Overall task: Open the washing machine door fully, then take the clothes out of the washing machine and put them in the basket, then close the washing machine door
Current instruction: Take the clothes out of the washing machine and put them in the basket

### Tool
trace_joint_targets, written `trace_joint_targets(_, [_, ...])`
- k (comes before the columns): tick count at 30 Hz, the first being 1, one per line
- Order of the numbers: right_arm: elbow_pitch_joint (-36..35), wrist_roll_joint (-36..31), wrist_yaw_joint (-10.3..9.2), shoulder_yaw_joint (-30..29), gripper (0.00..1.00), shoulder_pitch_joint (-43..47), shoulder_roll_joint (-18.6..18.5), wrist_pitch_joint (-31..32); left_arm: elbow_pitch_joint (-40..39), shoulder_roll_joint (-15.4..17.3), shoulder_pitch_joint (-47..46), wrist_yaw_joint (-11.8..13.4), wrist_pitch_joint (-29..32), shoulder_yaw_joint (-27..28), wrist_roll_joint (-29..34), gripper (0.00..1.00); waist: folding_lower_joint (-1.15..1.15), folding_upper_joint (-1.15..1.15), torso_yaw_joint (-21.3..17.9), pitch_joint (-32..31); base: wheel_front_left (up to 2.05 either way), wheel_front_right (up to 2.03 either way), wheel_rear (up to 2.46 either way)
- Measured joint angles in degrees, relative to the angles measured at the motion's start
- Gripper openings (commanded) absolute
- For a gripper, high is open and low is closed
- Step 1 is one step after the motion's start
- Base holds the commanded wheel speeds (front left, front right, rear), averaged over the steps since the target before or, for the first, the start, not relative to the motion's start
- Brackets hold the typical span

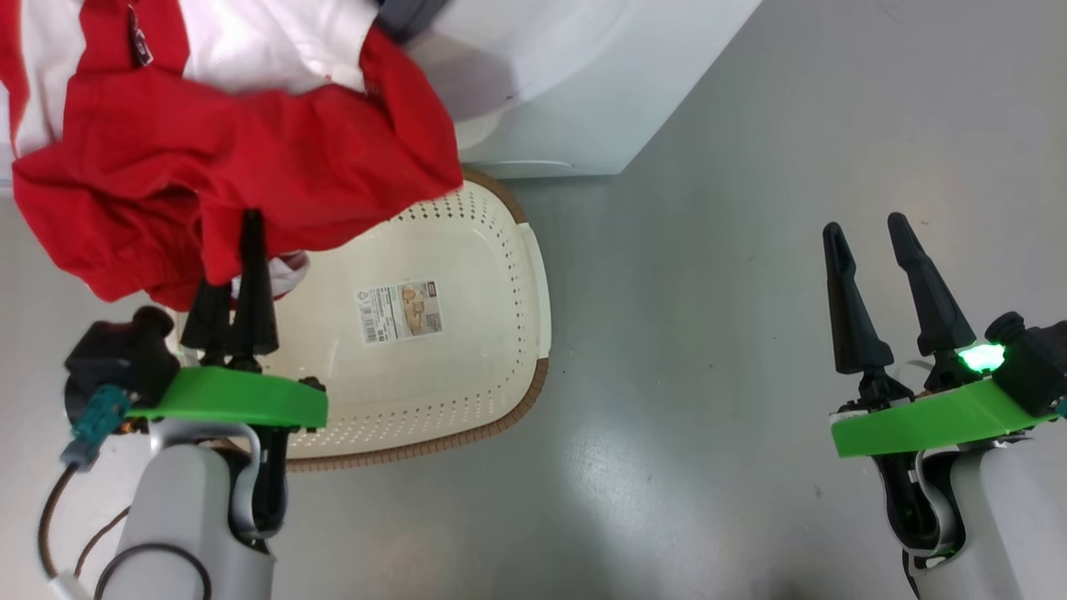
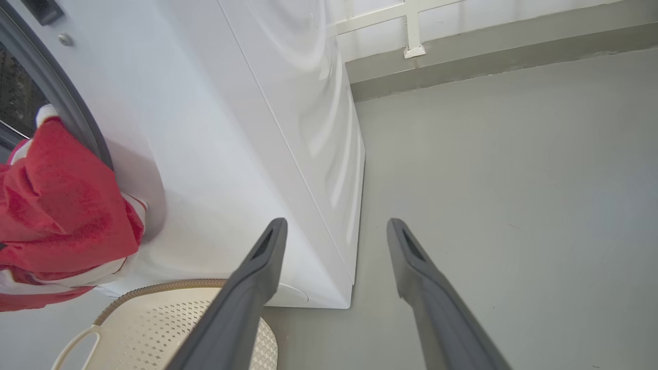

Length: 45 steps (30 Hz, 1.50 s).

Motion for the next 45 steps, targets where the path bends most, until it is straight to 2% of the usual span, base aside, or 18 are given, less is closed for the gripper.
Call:
trace_joint_targets(22, [-0.96, 0.00, 0.00, 0.44, 1.00, -3.16, 0.03, 0.00, 23.41, -0.03, -11.06, -2.02, 0.00, -5.45, 3.12, 0.00, 0.00, 0.00, -0.53, 6.63, 0.00, 0.00, 0.00])
trace_joint_targets(28, [-1.12, 0.00, 0.00, 0.40, 1.00, -3.31, 0.03, 0.00, 26.57, -0.04, -13.37, -2.52, 0.01, -6.38, 2.93, 0.00, 0.00, 0.00, -0.49, 7.79, 0.00, 0.00, 0.00])
trace_joint_targets(30, [-1.15, 0.00, 0.00, 0.40, 1.00, -3.54, 0.03, 0.00, 26.70, -0.04, -14.00, -2.52, 0.02, -6.35, 2.93, 0.16, 0.00, 0.00, -0.50, 8.11, 0.00, 0.00, 0.00])
trace_joint_targets(38, [-1.34, 0.00, 0.00, 0.36, 1.00, -4.36, 0.01, 0.00, 27.70, -0.05, -14.93, -2.53, 0.05, -6.35, 2.85, 0.23, 0.00, 0.00, -0.59, 8.73, 0.00, 0.00, 0.00])
trace_joint_targets(40, [-1.34, 0.00, 0.00, 0.36, 1.00, -4.36, 0.02, 0.00, 28.07, -0.05, -14.95, -2.54, 0.05, -6.35, 2.52, 0.36, 0.00, 0.00, -0.63, 8.84, 0.00, 0.00, 0.00])
trace_joint_targets(43, [-1.34, 0.00, 0.00, 0.36, 1.00, -4.36, 0.02, 0.00, 29.02, -0.05, -15.04, -2.96, 0.05, -6.41, 1.37, 0.48, 0.00, 0.00, -0.66, 8.95, 0.00, 0.00, 0.00])
trace_joint_targets(44, [-1.32, 0.00, 0.00, 0.35, 1.00, -4.36, 0.02, 0.00, 29.51, -0.05, -15.10, -2.96, 0.07, -6.48, 1.11, 0.79, 0.00, 0.00, -0.66, 8.93, 0.00, 0.00, 0.00])
trace_joint_targets(45, [-1.32, 0.00, 0.00, 0.35, 1.00, -4.36, 0.01, 0.00, 29.82, -0.05, -15.13, -2.97, 0.05, -6.56, 0.83, 0.98, 0.00, 0.00, -0.66, 8.91, 0.00, 0.00, 0.00])
